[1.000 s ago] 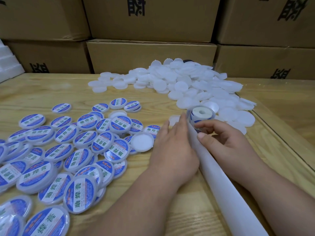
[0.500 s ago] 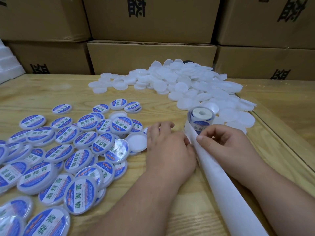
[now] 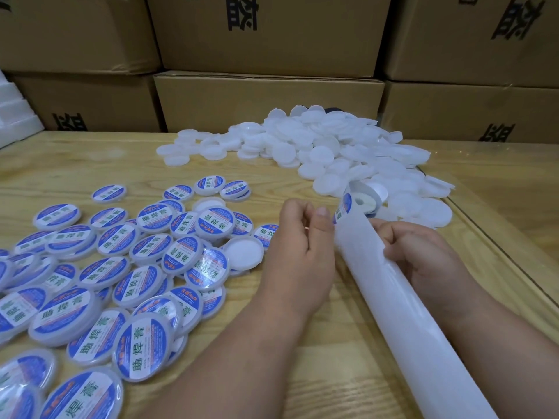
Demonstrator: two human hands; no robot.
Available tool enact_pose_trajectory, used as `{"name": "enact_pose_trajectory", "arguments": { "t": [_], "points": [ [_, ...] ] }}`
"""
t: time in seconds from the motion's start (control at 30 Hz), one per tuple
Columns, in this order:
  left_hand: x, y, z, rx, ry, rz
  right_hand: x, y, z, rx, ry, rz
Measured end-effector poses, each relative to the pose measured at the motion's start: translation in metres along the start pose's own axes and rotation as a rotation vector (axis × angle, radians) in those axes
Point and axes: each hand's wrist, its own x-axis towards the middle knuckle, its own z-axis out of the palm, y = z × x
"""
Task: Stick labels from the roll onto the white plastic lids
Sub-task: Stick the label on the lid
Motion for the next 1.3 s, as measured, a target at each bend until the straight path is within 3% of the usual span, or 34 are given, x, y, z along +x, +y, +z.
{"name": "enact_pose_trajectory", "arguments": {
  "t": [0.13, 0.27, 0.43, 0.57, 0.8, 1.0, 1.3],
  "points": [
    [0.003, -0.001, -0.001, 0.007, -0.031, -0.092, 0.001, 0.005, -0.001, -0.067, -0.068, -0.018],
    [0.002, -0.004, -0.001, 0.098, -0.129, -0.076, 0.000, 0.004, -0.001, -0.091, -0.084, -0.011],
    [0.001, -0.003, 0.000, 0.126, -0.118, -0.046, 0.001, 0.001, 0.004, -0.149, 0.147, 0.071],
    [0.000, -0.004, 0.001, 0.107, -0.127, -0.031, 0.002, -0.001, 0.008, -0.153, 0.197, 0.093],
    [0.000, -0.002, 0.002, 0.038, -0.188, -0.034, -0.002, -0.006, 0.009, -0.169, 0.151, 0.071],
    [0.002, -0.003, 0.001, -0.004, -0.141, -0.091, -0.004, -0.009, 0.011, -0.125, 0.051, 0.077],
    [0.002, -0.002, 0.001, -0.021, -0.083, -0.097, -0.001, -0.004, 0.006, -0.076, 0.039, 0.087]
  ]
}}
